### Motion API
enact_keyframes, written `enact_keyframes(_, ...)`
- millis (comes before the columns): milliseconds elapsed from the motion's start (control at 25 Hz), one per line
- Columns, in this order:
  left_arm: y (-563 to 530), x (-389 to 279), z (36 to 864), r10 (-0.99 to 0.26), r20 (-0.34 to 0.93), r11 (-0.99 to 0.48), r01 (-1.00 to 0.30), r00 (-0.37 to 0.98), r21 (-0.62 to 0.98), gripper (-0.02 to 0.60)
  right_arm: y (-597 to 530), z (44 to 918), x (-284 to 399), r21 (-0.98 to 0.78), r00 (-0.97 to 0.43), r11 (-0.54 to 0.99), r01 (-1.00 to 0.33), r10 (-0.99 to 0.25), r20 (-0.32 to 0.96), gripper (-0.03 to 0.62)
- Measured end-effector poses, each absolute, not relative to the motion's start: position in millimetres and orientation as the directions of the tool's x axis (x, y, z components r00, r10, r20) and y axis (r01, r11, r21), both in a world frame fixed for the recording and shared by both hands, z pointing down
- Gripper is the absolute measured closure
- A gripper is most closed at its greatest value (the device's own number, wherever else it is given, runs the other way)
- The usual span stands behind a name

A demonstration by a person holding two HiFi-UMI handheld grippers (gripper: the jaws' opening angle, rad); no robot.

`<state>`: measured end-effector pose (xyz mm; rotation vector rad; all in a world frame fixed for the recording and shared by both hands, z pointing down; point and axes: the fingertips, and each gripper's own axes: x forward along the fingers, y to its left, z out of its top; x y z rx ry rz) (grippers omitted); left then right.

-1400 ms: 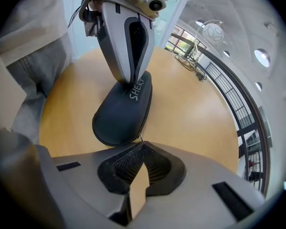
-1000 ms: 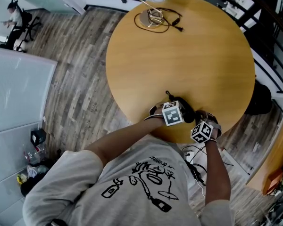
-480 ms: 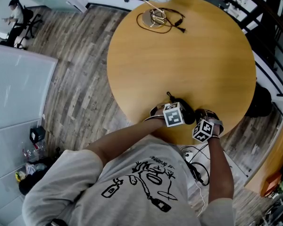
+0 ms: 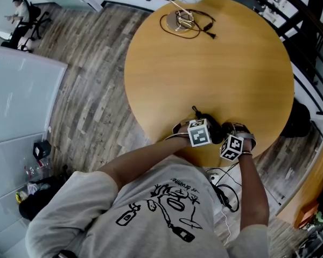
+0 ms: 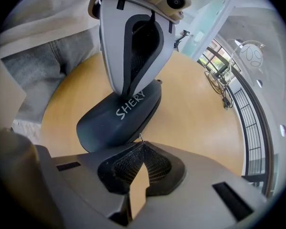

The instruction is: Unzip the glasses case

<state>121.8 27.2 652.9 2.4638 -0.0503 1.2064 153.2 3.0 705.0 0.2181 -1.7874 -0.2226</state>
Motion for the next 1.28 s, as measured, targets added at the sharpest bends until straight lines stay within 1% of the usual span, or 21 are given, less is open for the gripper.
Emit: enact_keyframes(1280, 25.0, 121.2, 653.4, 0.125, 0.756, -0.903, -0.242, 0.642, 0.355, 0.575, -34.2, 706.1, 103.1, 0.270, -0.262, 0.931, 0.247, -0.204, 0.943, 0.574)
